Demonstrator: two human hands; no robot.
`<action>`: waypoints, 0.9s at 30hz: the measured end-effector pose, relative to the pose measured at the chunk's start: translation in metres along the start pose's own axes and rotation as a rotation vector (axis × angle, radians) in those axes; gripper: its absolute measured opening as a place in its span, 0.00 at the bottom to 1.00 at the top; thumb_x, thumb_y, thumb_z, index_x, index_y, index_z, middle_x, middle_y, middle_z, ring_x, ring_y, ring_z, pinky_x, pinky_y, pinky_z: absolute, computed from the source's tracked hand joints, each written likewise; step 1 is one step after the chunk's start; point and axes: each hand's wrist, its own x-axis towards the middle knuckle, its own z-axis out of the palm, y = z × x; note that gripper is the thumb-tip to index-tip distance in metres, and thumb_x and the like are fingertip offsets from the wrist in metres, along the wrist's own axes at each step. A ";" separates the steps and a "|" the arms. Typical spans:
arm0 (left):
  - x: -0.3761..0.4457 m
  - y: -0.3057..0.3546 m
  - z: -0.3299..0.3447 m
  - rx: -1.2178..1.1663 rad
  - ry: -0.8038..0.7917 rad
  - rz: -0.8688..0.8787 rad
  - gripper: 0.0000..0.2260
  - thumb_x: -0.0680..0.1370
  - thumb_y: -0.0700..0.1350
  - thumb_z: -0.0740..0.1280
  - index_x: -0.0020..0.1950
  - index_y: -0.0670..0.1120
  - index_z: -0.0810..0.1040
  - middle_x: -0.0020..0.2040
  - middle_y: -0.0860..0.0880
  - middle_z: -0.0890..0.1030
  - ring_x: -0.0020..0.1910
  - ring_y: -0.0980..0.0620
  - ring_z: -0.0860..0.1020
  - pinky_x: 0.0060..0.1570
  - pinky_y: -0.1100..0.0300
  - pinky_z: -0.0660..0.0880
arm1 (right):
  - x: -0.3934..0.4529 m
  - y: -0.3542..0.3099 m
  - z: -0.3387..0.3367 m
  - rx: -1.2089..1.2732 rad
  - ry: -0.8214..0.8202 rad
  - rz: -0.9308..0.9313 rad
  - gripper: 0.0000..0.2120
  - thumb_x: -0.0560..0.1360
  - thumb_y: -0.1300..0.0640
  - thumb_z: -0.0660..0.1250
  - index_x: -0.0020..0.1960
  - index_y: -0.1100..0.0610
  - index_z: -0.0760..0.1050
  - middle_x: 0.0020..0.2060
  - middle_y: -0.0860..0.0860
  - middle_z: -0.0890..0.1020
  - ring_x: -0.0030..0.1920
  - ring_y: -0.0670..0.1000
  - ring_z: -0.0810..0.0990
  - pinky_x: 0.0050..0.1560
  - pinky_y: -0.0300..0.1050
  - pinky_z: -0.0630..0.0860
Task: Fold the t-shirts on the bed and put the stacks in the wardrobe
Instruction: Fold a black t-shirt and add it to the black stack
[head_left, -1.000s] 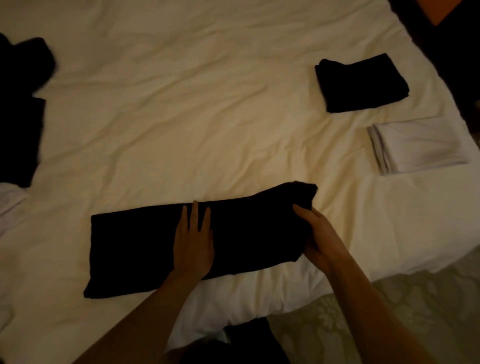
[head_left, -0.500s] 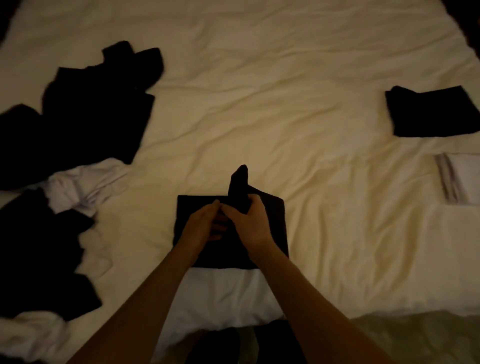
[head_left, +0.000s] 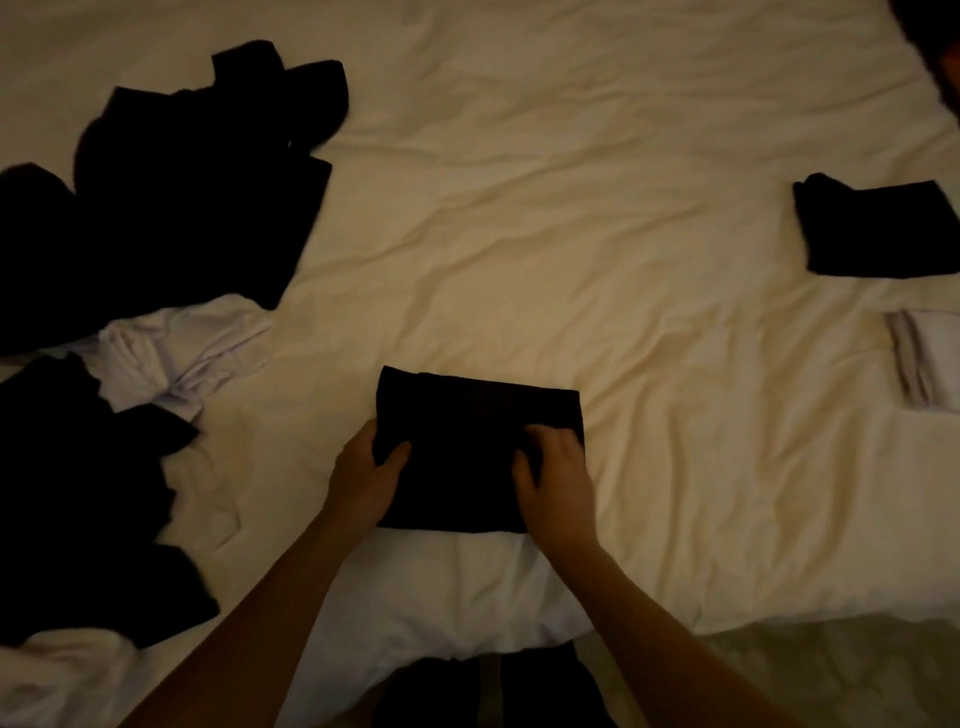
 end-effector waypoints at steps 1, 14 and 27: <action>-0.001 -0.004 -0.002 0.011 0.013 0.016 0.17 0.81 0.45 0.66 0.70 0.47 0.73 0.60 0.47 0.80 0.58 0.47 0.78 0.52 0.56 0.73 | -0.001 0.012 0.001 -0.155 0.084 0.001 0.18 0.79 0.53 0.61 0.65 0.59 0.73 0.58 0.58 0.78 0.57 0.59 0.77 0.54 0.51 0.75; -0.002 -0.019 0.002 0.296 0.153 0.030 0.33 0.80 0.58 0.62 0.80 0.47 0.56 0.71 0.42 0.70 0.67 0.41 0.72 0.63 0.49 0.71 | -0.011 0.034 0.013 -0.079 -0.024 0.276 0.33 0.80 0.41 0.59 0.77 0.60 0.58 0.65 0.60 0.72 0.61 0.60 0.75 0.56 0.55 0.76; 0.014 0.015 0.015 -0.237 -0.155 -0.239 0.25 0.79 0.50 0.70 0.74 0.47 0.68 0.66 0.44 0.77 0.59 0.43 0.79 0.61 0.45 0.76 | 0.012 0.005 -0.056 -0.020 -0.027 0.308 0.05 0.82 0.53 0.58 0.51 0.54 0.68 0.40 0.49 0.78 0.39 0.53 0.78 0.41 0.47 0.73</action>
